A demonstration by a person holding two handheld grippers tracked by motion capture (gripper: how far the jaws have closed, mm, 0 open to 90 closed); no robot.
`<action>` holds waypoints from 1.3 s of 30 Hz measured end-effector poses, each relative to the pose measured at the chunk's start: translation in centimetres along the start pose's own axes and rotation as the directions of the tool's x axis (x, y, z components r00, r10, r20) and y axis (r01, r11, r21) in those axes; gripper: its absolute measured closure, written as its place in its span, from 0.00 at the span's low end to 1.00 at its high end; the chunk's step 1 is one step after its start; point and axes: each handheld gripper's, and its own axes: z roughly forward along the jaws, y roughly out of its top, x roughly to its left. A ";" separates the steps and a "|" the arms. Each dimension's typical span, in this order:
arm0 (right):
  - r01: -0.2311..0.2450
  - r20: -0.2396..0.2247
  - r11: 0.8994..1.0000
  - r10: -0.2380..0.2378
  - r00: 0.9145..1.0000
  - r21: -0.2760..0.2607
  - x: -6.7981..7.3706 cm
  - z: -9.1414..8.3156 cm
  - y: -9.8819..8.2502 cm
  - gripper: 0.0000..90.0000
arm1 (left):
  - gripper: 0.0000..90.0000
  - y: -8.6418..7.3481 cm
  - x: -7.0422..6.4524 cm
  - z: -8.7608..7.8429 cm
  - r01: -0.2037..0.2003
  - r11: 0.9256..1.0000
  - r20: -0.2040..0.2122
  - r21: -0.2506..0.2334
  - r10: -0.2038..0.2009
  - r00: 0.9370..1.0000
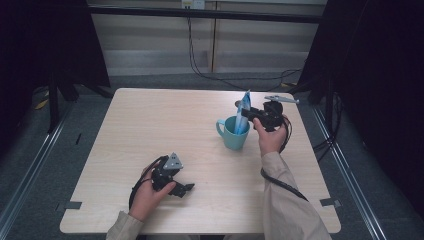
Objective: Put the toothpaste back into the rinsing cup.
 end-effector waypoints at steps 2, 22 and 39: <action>0.004 -0.002 1.000 -0.004 1.000 0.005 0.1 0.1 -0.1 0.69 | 0.09 0.0 0.0 0.0 0.001 1.000 0.000 0.001 -0.001 1.000; 0.015 -0.028 1.000 -0.015 0.999 0.005 0.1 -1.1 0.0 0.46 | 0.09 0.0 0.0 0.0 -0.002 1.000 0.000 0.002 0.002 1.000; 0.066 -0.081 0.997 -0.062 0.995 0.047 0.2 -1.9 -0.9 0.30 | 0.09 0.0 0.0 0.0 -0.005 1.000 0.002 0.000 0.005 1.000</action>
